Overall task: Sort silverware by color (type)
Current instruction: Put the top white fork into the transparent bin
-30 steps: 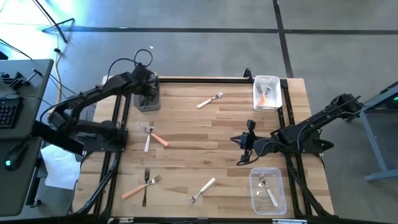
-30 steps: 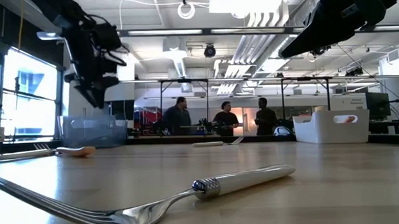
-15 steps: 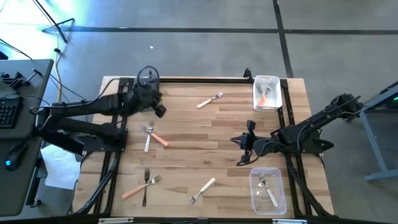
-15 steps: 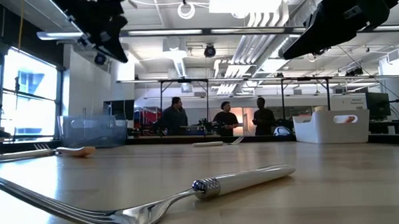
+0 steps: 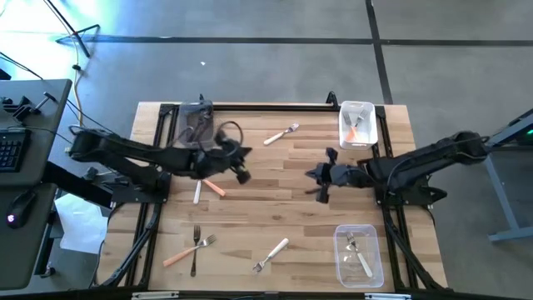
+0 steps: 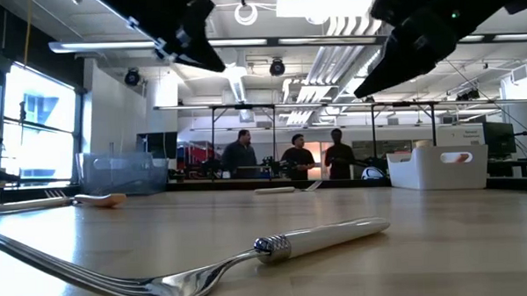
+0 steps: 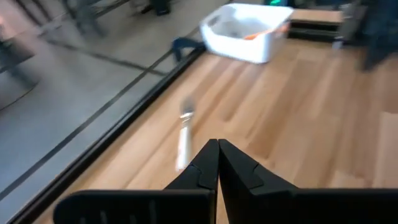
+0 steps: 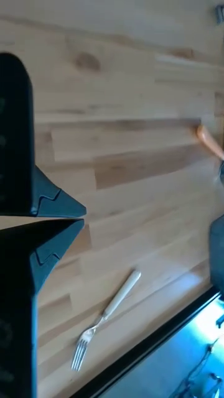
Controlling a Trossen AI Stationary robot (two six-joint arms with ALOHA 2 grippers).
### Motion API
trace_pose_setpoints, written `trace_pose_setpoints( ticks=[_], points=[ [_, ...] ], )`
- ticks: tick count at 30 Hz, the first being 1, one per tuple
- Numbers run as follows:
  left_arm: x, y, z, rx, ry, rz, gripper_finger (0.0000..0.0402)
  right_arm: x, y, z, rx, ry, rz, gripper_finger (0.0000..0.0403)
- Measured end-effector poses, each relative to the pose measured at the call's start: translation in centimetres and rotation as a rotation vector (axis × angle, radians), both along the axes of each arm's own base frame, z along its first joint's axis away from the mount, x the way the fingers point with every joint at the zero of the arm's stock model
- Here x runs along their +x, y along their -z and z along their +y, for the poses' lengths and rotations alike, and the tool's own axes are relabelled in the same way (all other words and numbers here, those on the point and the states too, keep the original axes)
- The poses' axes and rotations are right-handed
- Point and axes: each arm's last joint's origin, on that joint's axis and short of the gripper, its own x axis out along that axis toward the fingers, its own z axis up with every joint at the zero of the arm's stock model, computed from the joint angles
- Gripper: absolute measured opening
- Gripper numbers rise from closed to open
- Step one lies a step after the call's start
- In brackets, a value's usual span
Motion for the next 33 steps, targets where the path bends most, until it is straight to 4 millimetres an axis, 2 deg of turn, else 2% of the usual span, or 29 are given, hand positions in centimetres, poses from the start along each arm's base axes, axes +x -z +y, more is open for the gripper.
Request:
trace_pose_setpoints(
  ticks=[8, 12, 15, 17, 21, 24, 27, 33],
  points=[
    [5.7, 4.6, 2.2, -0.052, 0.223, -0.103, 0.0000, 0.1, 0.2, -2.9, 0.062, 0.040, 0.030, 0.0000],
    [7.1, 7.0, 2.9, -0.083, 0.277, -0.123, 0.0000, 0.1, 0.3, -3.3, 0.087, 0.053, 0.033, 0.0000],
    [7.4, 7.6, 2.9, -0.064, 0.300, -0.110, 0.0000, 0.0, 0.6, -2.4, 0.087, 0.019, 0.066, 0.0000],
    [7.1, 7.9, 2.8, -0.057, 0.308, -0.120, 0.0000, 0.0, 0.8, -1.5, 0.099, -0.007, 0.084, 0.0000],
    [4.9, 9.6, 2.8, -0.080, 0.315, -0.203, 0.0000, 1.1, 0.6, 0.6, 0.123, -0.003, 0.108, 0.0000],
    [3.2, 10.9, 3.2, -0.122, 0.286, -0.250, 0.0000, 2.5, 0.5, 2.1, 0.130, -0.010, 0.120, 0.0000],
    [1.9, 12.1, 3.2, -0.155, 0.284, -0.226, 0.0000, 4.2, 0.5, 3.4, 0.140, -0.022, 0.132, 0.0000],
    [0.3, 11.3, 2.3, -0.174, 0.346, -0.152, 0.0000, 6.8, 1.1, 5.1, 0.155, 0.004, 0.173, 0.0000]
  ],
)
